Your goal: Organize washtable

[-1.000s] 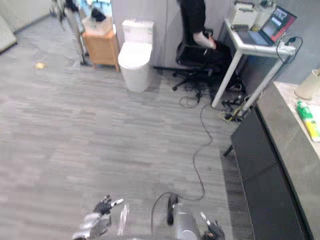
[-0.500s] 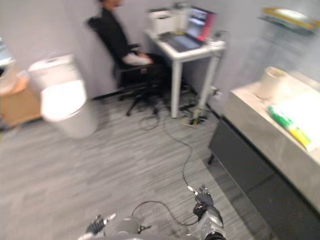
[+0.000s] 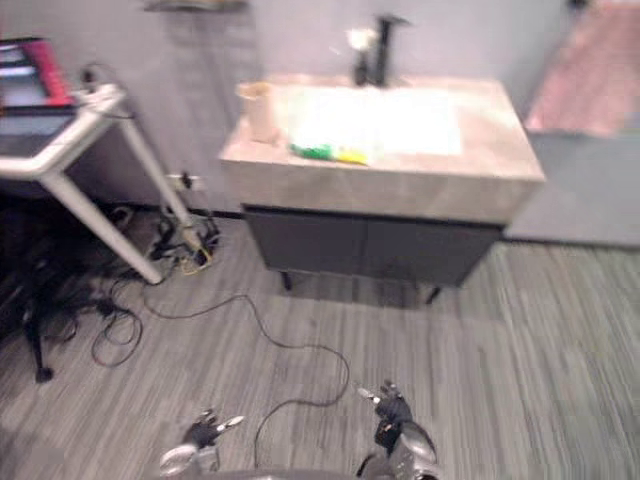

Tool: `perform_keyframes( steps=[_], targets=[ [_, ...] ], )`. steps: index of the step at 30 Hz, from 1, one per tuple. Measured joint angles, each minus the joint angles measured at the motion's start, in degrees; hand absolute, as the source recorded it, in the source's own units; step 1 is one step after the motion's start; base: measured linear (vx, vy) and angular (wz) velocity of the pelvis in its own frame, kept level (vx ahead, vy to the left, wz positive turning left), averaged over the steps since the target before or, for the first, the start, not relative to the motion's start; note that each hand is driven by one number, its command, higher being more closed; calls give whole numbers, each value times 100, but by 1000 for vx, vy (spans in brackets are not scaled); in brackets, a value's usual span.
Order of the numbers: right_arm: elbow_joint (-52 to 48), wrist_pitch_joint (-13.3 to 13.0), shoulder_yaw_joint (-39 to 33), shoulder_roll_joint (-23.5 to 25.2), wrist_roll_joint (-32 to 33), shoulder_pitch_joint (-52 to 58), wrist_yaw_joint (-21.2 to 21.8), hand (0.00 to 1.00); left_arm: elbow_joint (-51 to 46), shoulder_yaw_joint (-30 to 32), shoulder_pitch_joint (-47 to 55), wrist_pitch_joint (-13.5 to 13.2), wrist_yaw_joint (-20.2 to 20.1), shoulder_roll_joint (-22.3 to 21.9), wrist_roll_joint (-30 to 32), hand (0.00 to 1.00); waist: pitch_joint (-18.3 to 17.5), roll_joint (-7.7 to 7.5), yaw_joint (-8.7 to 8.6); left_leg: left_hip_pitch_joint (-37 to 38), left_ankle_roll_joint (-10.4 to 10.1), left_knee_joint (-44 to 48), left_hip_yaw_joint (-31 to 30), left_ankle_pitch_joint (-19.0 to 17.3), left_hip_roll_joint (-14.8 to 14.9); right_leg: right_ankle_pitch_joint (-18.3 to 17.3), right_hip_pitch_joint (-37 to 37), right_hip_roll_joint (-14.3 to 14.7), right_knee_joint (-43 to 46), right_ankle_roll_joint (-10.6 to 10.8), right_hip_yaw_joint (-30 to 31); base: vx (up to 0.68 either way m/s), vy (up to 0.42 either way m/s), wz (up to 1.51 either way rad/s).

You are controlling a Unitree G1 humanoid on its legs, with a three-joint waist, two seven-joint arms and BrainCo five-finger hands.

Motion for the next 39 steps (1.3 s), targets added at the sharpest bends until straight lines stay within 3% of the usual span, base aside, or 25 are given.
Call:
perform_keyframes(
  steps=[3, 4, 5, 7, 10, 11, 13, 14, 15, 16, 19, 22, 23, 24, 25, 27, 30, 31, 32, 34, 35, 36, 37, 38, 39],
  targets=[
    [72, -12, 174, -101, -117, 4, -66, 0, -18, -98, 44, -15, 19, 35, -6, 0, 105, -128, 36, -536, -107, 2113, -298, -80, 826, 193, 323, 403, -632, -96, 558, 13, -170, -106],
    [41, -19, 282, -129, -161, -3, -71, 0, -41, -94, 76, -16, 25, 20, -9, 0, 188, -75, 168, -993, 163, 3225, -717, -151, 1204, 265, 481, 658, -829, -179, 828, 27, -137, -123],
    [44, -22, 326, -216, -160, -8, -77, 0, -76, -87, 84, -19, 35, -14, -19, 0, 273, -52, 298, -1350, 190, 3417, -1557, -285, 1019, 281, 578, 757, -919, -206, 1022, 43, -102, -113],
    [84, -22, 299, -303, -179, -7, -82, 0, -89, -100, 67, -23, 60, -12, -53, 0, 367, -44, 309, -1703, 40, 2922, -2333, -367, 575, 283, 769, 705, -1048, -205, 1135, 81, 13, -55],
    [132, -16, 78, -353, -176, 11, -85, 0, -104, -84, 56, -68, 123, -12, -140, 0, 383, -38, 305, -2000, -71, 1206, -2302, -230, 446, 115, 922, 504, -1162, 64, 1238, 135, 118, -19],
    [132, -14, -28, -367, -176, 13, -88, 0, -107, 77, 65, -86, 123, -45, -137, 0, 392, -54, 317, -1993, -166, 445, -2325, 183, 359, 65, 961, 363, -1161, 153, 1301, 208, 209, -16],
    [130, -18, -50, -399, -192, 9, -88, 0, -101, 227, 128, -105, 126, -58, -133, 0, 379, -47, 323, -1924, -303, 33, -2558, 837, 121, -66, 1045, 176, -1171, 361, 1488, 229, 239, -13],
    [137, -18, -53, -421, -198, -13, -88, 0, -96, 286, 134, -107, 125, -58, -163, 0, 384, -50, 336, -1974, -129, 99, -2766, 1015, -67, -131, 1054, 90, -1173, 463, 1584, 334, 307, -6],
    [181, -14, -79, -422, -203, -72, -87, 0, -87, 368, 123, -109, 125, -51, -251, 0, 373, -41, 335, -1998, 115, 365, -2807, 891, -182, -169, 1094, -17, -1165, 546, 1663, 456, 368, -7],
    [336, -4, -84, -357, -222, -110, -74, 0, -83, 543, 112, -112, 126, -20, -389, 0, 419, -148, 354, -2022, 322, 788, -2642, 556, -259, -47, 1225, -165, -1173, 564, 1765, 466, 369, -19],
    [428, -2, -117, -210, -249, -106, -56, 0, -52, 690, 211, -101, 128, 101, -580, 0, 226, -339, 473, -1811, 532, 1025, -2414, 83, -533, 29, 1296, -467, -1036, 643, 2131, 391, 292, -34],
    [434, -5, -330, -236, -245, -14, -59, 0, -50, 318, 238, -76, 126, 103, -585, 0, 169, -253, 440, -1226, 726, 620, -2380, -120, -805, 67, 697, -663, 739, 718, 2354, 370, 304, 2],
    [433, 1, -296, -212, -241, 13, -58, 0, -57, 44, 236, -75, 127, 178, -585, 0, 175, -253, 342, -948, 776, 452, -2418, -150, -893, 186, 252, -688, 1998, 930, 2361, 396, 330, 36],
    [428, 5, -277, -193, -233, 45, -49, 0, -59, -189, 229, -73, 131, 271, -585, 0, 191, -234, 244, -678, 798, 344, -2484, -164, -947, 181, -120, -635, 3082, 931, 2372, 329, 259, 42],
    [427, 5, -279, -192, -207, 57, -50, 0, -60, -287, 201, -73, 136, 312, -584, 0, 226, -216, 232, -512, 797, 297, -2496, -164, -965, 138, -248, -597, 3464, 914, 2300, 282, 157, 27],
    [314, 2, -277, -217, -157, 64, -64, 0, -114, -527, 144, -80, 157, 381, -565, 0, 327, -98, 134, 23, 784, 108, -2602, -166, -978, -254, -533, -532, 3903, 626, 1766, 315, 132, 16],
    [112, -21, -277, -196, -124, 46, -67, 0, -120, -534, -65, -110, 262, 368, -572, 0, 358, -76, 92, 281, 617, 72, -2793, -260, -977, -572, -812, -272, 2752, 491, 1172, 312, 35, 31],
    [100, -19, -276, -157, -106, 38, -72, 0, -128, -494, -118, -132, 270, 362, -571, 0, 335, -202, 15, 326, 524, 109, -2910, -317, -979, -449, -778, -27, 1675, 419, 1154, 307, -63, 65],
    [89, -25, -279, -70, -76, 78, -77, 0, -122, -427, -160, -140, 269, 391, -566, 0, 318, -396, 2, 304, 481, 253, -3103, -345, -1161, 180, -684, 171, 599, 419, 1362, 309, -59, 67],
    [87, -25, -284, -110, -74, 112, -86, 0, -112, -314, -137, -137, 264, 156, -554, 0, 338, -348, 47, -18, 304, 966, -3346, -349, -1111, 438, -390, 150, 201, 616, 1576, 282, -12, 32],
    [108, -23, -276, -39, -80, 115, -81, 0, -101, -203, -15, -139, 249, 25, -540, 0, 340, -406, 121, -53, 419, 778, -3410, -447, -1042, 537, -58, 137, -292, 671, 1610, 229, -24, 7],
    [130, -26, -287, -19, -81, 114, -84, 0, -101, -121, 51, -140, 247, -31, -512, 0, 312, -368, 151, 0, 418, 522, -3435, -446, -980, 555, 102, 146, -486, 691, 1598, 183, -52, 11],
    [189, -31, -285, -35, -88, 103, -80, 0, -100, 13, 84, -137, 247, -54, -505, 0, 321, -385, 153, 60, 288, -17, -3483, -358, -826, 599, 331, 200, -774, 729, 1507, 153, 8, 9],
    [301, -25, -279, -51, -89, 50, -80, 0, -43, 110, 148, -129, 245, -49, -500, 0, 272, -290, 173, 114, 276, -343, -3516, -89, -681, 632, 534, 279, -1007, 779, 1510, 138, 37, 6],
    [321, -20, -274, -69, -90, 32, -77, 0, -18, 132, 219, -123, 252, -46, -498, 0, 234, -290, 183, 194, 267, -380, -3518, -61, -673, 727, 616, 296, -1137, 780, 1501, 173, 97, 4]
  ],
)
